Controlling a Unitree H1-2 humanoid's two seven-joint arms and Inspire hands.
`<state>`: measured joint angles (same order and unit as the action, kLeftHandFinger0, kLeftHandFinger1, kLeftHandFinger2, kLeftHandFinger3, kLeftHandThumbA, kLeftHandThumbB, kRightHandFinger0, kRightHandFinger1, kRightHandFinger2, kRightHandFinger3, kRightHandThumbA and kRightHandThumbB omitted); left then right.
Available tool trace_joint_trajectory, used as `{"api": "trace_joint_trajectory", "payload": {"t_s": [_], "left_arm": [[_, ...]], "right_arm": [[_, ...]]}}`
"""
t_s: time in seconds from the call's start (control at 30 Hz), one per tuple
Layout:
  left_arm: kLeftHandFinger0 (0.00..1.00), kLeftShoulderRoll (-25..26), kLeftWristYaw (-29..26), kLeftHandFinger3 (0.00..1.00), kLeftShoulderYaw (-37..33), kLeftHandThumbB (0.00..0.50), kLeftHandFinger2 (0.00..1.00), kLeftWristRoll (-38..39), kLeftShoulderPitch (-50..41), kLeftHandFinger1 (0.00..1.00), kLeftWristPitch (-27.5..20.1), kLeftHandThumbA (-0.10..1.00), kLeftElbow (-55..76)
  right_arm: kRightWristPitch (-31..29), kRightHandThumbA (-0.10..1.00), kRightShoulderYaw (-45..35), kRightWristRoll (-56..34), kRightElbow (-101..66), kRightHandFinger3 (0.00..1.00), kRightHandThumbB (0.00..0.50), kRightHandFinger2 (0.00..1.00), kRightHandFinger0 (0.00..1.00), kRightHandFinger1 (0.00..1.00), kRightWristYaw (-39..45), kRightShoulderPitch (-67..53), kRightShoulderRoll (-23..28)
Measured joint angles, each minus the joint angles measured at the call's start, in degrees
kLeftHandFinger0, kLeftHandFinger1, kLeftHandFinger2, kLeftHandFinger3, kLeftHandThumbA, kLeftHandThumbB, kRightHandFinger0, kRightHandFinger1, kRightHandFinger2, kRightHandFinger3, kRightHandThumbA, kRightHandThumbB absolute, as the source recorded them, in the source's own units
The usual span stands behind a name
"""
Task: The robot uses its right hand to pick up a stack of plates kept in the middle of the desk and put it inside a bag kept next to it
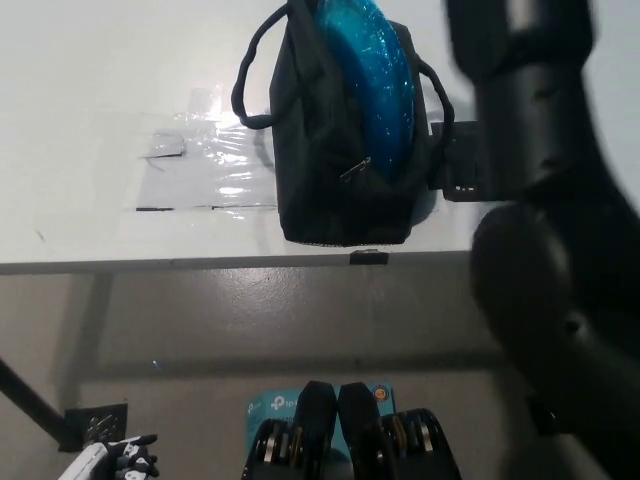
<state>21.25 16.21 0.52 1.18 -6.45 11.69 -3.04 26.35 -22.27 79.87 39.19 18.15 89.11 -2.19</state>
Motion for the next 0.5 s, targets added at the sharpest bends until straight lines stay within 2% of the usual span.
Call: {"api": "trace_joint_trajectory", "payload": {"t_s": [0.13,0.2,0.23,0.27,0.33,0.37,0.4,0.43,0.47,0.5], "left_arm": [[0.78,0.01,0.0,0.91,0.05,0.166,0.86,0.0,-0.35,0.78,0.0,-0.1,0.0],[0.77,0.01,0.0,0.9,0.05,0.163,0.86,-0.03,-0.41,0.78,0.0,-0.1,0.0],[0.78,0.01,0.0,0.9,0.05,0.164,0.85,-0.03,-0.42,0.8,0.0,-0.1,0.0],[0.79,0.01,0.0,0.9,0.05,0.164,0.85,-0.04,-0.44,0.8,0.0,-0.1,0.0],[0.77,0.01,0.0,0.88,0.05,0.177,0.83,-0.04,-0.46,0.78,0.0,-0.1,0.0],[0.77,0.02,0.0,0.88,0.05,0.176,0.83,-0.04,-0.47,0.78,0.0,-0.1,-0.01],[0.77,0.02,0.0,0.88,0.05,0.17,0.83,-0.04,-0.47,0.78,0.0,-0.1,-0.01],[0.77,0.01,0.0,0.88,0.05,0.17,0.84,-0.04,-0.47,0.78,0.0,-0.1,-0.01],[0.77,0.01,0.0,0.88,0.05,0.17,0.84,-0.04,-0.45,0.78,0.01,-0.1,-0.01],[0.77,0.0,0.0,0.86,0.05,0.168,0.83,-0.03,-0.45,0.78,0.01,-0.1,0.0]], "right_arm": [[0.0,1.0,0.91,-3.37,-6.14,1.0,0.5,1.0,1.0,1.0,1.67,-0.73,2.72],[-0.21,1.0,2.04,-5.28,-11.34,1.0,0.469,1.0,1.0,1.0,2.25,-3.69,3.83],[-0.39,1.0,2.31,-6.43,-14.05,1.0,0.433,1.0,1.0,1.0,2.44,-6.18,4.29],[-0.54,1.0,2.5,-7.57,-16.54,1.0,0.434,1.0,1.0,1.0,2.7,-8.18,4.54],[-0.75,1.0,2.78,-9.7,-20.99,1.0,0.393,1.0,1.0,1.0,3.18,-13.06,4.97],[-0.82,1.0,2.85,-10.62,-22.89,1.0,0.392,1.0,1.0,1.0,3.33,-15.42,5.11],[-0.82,1.0,2.85,-10.62,-22.89,1.0,0.348,1.0,1.0,1.0,3.33,-15.42,5.11],[-0.97,1.0,2.92,-13.23,-27.56,1.0,0.334,1.0,1.0,1.0,3.88,-22.58,5.32],[-1.13,1.0,2.95,-14.47,-29.83,1.0,0.333,1.0,1.0,1.0,4.04,-25.79,5.32],[-1.27,1.0,3.01,-15.41,-31.66,1.0,0.309,1.0,1.0,1.0,4.18,-28.25,5.29]]}}
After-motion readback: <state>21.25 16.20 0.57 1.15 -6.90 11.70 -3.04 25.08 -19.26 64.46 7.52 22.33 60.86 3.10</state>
